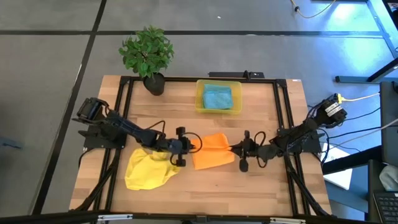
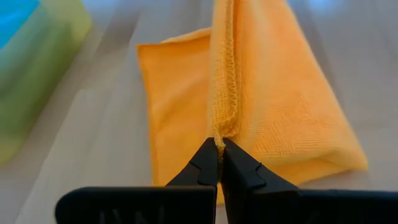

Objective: Fold microfiber towels
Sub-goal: Fold the orange microfiber towel

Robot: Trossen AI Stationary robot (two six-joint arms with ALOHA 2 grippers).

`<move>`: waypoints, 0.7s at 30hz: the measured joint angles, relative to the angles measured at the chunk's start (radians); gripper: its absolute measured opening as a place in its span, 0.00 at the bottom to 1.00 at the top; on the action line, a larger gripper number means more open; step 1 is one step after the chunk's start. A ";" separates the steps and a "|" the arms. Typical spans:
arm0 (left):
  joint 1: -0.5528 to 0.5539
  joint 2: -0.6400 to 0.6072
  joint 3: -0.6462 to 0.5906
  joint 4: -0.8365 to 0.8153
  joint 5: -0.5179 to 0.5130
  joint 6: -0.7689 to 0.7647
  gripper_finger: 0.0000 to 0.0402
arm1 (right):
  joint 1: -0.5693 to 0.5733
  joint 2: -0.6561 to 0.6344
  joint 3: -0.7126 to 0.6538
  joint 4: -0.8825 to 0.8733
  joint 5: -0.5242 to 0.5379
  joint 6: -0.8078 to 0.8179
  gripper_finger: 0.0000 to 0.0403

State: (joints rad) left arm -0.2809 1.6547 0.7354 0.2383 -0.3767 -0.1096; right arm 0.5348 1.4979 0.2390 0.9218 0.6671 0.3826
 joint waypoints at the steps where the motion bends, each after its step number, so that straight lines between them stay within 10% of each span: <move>1: 0.012 0.000 -0.010 0.013 0.007 -0.005 0.00 | -0.010 0.000 0.001 -0.007 -0.015 0.001 0.01; 21: 0.144 0.000 -0.171 0.229 0.047 -0.072 0.00 | -0.270 0.058 0.013 -0.099 -0.176 0.041 0.01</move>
State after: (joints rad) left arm -0.1367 1.6543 0.5640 0.4673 -0.3302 -0.1814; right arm 0.2648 1.5560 0.2523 0.8232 0.4915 0.4236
